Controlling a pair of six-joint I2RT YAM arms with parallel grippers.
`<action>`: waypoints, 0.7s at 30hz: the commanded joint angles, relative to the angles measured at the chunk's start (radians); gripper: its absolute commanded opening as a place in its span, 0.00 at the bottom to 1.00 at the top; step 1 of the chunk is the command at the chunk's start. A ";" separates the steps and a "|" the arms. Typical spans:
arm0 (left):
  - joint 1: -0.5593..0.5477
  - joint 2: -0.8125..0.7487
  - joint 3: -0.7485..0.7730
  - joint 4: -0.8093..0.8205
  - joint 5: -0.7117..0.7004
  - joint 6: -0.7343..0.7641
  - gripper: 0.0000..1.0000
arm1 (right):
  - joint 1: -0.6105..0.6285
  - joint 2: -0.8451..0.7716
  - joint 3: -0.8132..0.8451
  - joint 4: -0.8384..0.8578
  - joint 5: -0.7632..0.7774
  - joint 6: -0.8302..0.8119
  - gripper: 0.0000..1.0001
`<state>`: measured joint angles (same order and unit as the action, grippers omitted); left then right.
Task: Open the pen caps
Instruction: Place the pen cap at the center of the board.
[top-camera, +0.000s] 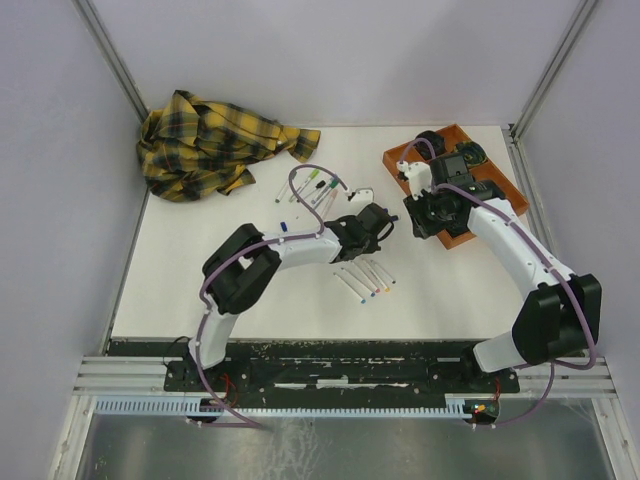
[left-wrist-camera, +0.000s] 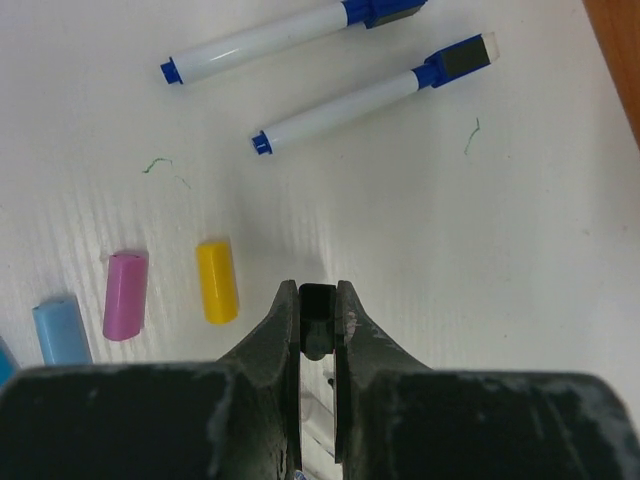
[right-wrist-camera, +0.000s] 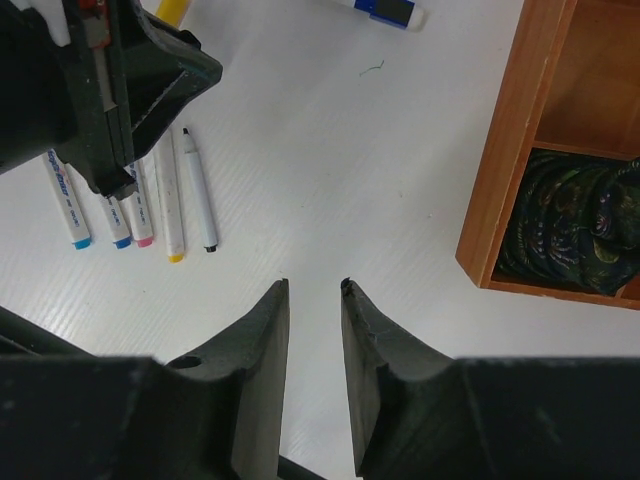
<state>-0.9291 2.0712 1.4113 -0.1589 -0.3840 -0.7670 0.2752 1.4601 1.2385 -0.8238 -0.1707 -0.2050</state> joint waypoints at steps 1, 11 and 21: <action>-0.004 0.041 0.098 -0.082 -0.062 0.066 0.09 | -0.006 -0.039 -0.002 0.036 0.012 0.009 0.35; -0.003 0.081 0.139 -0.114 -0.090 0.054 0.32 | -0.011 -0.046 -0.005 0.038 0.001 0.010 0.35; -0.004 0.006 0.115 -0.089 -0.073 0.076 0.36 | -0.016 -0.052 -0.006 0.037 -0.014 0.013 0.35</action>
<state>-0.9291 2.1498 1.5120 -0.2745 -0.4416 -0.7383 0.2653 1.4467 1.2304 -0.8219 -0.1749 -0.2031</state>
